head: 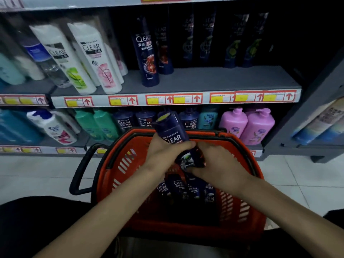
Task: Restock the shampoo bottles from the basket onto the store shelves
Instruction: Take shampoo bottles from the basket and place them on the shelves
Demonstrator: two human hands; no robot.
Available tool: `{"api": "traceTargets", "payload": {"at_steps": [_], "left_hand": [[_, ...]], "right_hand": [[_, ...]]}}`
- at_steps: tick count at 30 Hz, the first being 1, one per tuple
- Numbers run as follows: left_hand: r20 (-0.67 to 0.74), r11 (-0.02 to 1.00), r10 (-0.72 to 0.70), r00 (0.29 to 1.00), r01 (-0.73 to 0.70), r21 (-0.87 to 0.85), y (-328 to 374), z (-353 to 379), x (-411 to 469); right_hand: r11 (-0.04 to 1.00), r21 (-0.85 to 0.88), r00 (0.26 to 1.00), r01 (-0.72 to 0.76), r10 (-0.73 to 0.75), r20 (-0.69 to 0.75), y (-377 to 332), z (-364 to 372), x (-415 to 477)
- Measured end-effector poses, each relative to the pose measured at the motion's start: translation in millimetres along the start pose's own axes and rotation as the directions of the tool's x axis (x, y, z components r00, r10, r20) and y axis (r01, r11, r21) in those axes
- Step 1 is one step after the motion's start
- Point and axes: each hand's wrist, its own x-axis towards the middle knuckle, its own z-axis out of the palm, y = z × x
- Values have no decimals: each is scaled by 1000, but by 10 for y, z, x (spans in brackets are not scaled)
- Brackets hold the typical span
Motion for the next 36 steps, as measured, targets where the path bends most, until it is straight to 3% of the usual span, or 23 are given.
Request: {"api": "traceTargets", "payload": {"at_steps": [4,8,11,14,17,20,23,26,30,36], "left_hand": [[-31,992,1,1000,-5,-129,97,-78,86],[-76,997,42,996,-47,-69,90,-108,196],[-98,1000,16,995,-14,25,38,-91,246],[-59,999,-14,998,17,52,38,-68,223],[-19,998,-27,999,28,47,86,-66,172],[51,999,-48,998,49,-7,161,-102,132],[105,997,-60,993,64,-36,205,-139,130],[100,997,-69,993,72,-25,193,-159,140],[107,997,-67,992,69,-20,204,-166,128],[234,996,34,972,-53,76,261,-160,34]], "right_hand": [[1000,-18,989,12,-15,-149,-134,9,2],[996,-58,978,-74,61,-199,-348,104,65],[990,4,977,-143,142,-161,-387,164,163],[953,187,970,-237,244,-15,-324,171,275],[797,511,946,-322,297,134,-254,104,337],[521,770,920,-368,323,222,-185,61,337],[226,875,874,-428,349,338,-108,27,310],[57,908,886,-416,251,390,-139,-102,258],[-40,938,915,-345,209,345,-158,-225,230],[77,949,926,-305,256,277,-125,-305,208]]}}
